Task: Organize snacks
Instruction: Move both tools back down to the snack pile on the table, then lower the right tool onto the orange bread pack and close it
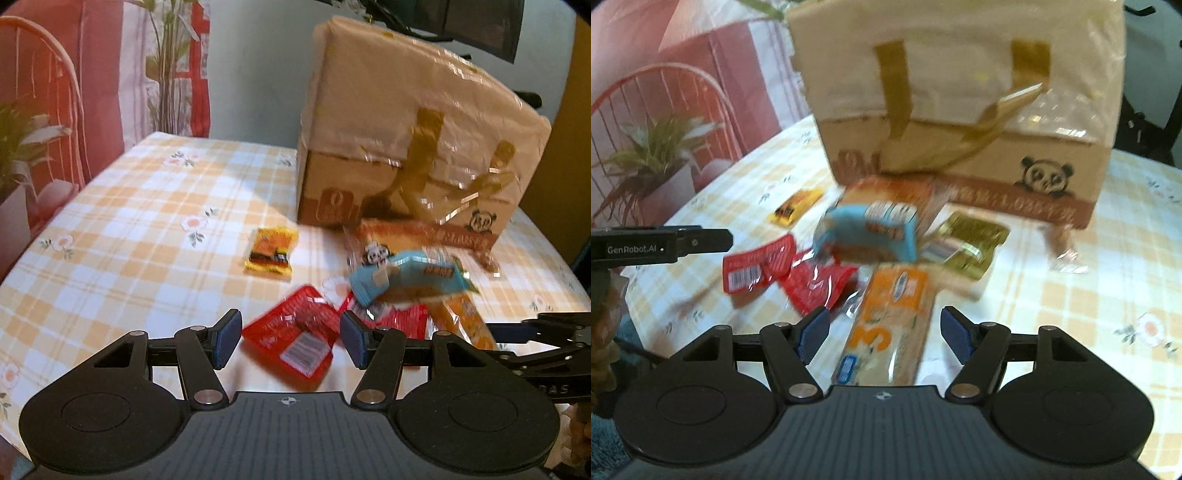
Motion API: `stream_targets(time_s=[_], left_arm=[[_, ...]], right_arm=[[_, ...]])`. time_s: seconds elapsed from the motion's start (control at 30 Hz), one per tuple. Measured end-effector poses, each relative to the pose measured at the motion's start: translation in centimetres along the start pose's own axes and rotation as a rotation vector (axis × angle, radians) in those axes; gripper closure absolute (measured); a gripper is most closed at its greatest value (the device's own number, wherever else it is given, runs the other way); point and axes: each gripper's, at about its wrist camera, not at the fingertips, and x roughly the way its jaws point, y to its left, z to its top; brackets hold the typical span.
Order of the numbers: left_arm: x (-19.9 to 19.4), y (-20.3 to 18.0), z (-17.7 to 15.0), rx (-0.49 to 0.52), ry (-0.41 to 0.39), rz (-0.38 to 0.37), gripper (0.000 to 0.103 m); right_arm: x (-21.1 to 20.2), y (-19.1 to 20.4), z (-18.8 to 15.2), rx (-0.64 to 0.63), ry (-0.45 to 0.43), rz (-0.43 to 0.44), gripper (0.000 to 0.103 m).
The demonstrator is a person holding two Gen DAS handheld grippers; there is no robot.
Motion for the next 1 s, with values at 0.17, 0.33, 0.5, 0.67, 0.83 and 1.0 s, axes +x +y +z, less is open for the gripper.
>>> stream_targets(time_s=[0.17, 0.33, 0.5, 0.67, 0.83, 1.0], left_arm=[[1.0, 0.0, -0.6, 0.001, 0.041, -0.001, 0.042], [1.8, -0.2, -0.9, 0.005, 0.06, 0.004, 0.042], [2.1, -0.2, -0.9, 0.002, 0.076, 0.013, 0.042], [2.7, -0.2, -0.9, -0.033, 0.126, -0.007, 0.041], [3.2, -0.7, -0.9, -0.031, 0.138, 0.002, 0.038], [3.6, -0.8, -0.8, -0.025, 0.123, 0.021, 0.036]], right_arm=[[1.0, 0.3, -1.1, -0.018, -0.001, -0.02, 0.053], [1.1, -0.1, -1.5, -0.039, -0.054, -0.024, 0.057], [1.7, 0.1, -1.9, -0.115, -0.101, -0.043, 0.061], [1.7, -0.2, -2.3, -0.124, -0.12, -0.031, 0.061], [1.7, -0.5, -2.3, -0.112, -0.125, -0.016, 0.061], [1.6, -0.7, -2.3, -0.097, -0.128, -0.003, 0.061]])
